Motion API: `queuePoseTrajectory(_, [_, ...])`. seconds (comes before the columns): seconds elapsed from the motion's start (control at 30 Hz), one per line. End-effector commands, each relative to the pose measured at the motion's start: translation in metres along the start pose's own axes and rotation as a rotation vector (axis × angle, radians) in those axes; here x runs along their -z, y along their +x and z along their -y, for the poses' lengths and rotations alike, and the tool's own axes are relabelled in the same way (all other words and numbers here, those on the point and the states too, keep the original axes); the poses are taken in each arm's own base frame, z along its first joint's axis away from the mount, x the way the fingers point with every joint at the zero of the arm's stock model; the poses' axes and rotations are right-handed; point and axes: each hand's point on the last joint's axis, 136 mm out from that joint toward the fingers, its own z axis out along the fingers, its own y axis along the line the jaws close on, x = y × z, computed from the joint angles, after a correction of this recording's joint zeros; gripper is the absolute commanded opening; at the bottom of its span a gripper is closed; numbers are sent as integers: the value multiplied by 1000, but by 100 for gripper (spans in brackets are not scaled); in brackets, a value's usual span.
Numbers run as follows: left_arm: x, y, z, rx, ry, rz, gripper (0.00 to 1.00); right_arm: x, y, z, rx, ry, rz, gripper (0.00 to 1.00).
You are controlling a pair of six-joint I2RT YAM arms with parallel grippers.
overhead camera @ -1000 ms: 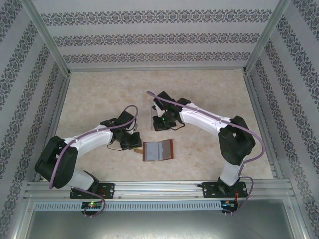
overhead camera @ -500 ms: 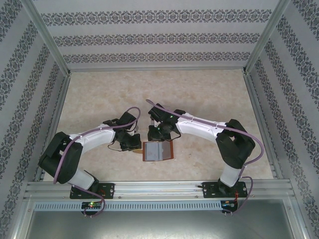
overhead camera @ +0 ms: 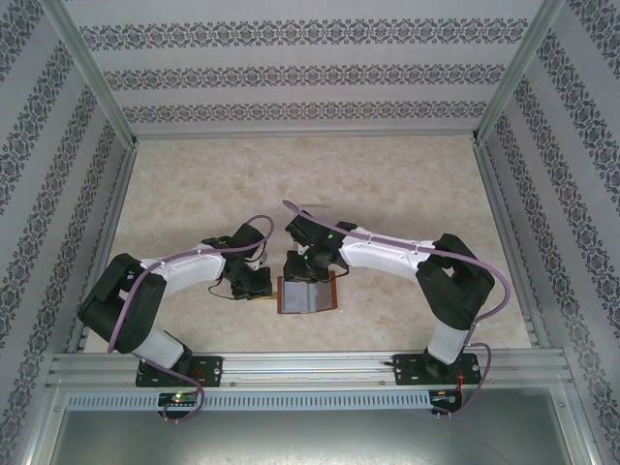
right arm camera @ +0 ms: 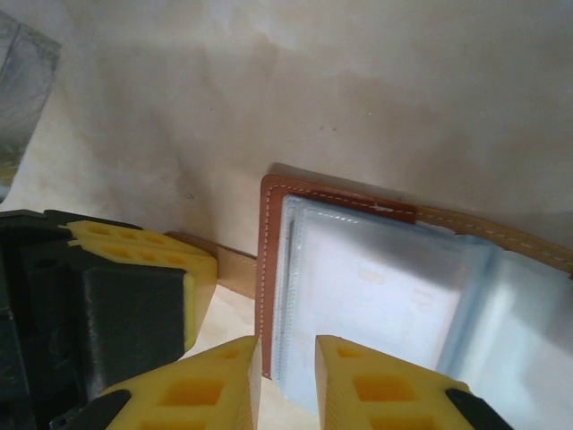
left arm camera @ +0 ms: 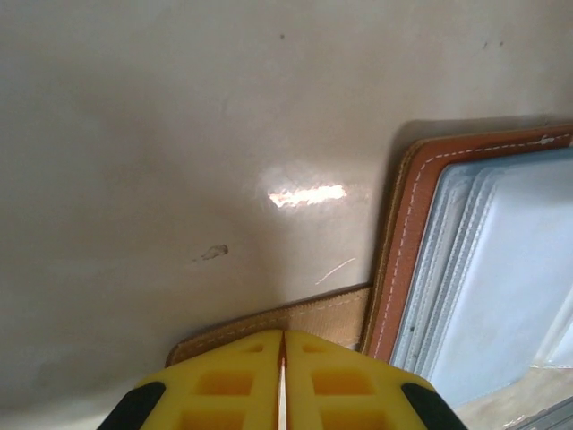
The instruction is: Take the credit cards out of the card holder
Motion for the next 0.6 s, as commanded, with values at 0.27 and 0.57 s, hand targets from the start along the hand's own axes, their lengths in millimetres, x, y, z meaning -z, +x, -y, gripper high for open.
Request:
queuePoseTrajectory(0.27, [-5,1,-9,4,-10,-1,9,-25,12,-8,-22,-4,-54,32])
queuePoseTrajectory(0.57, [-5,1,-9,7,-5,5,9,-39,16,-4,-26,22,-79,36])
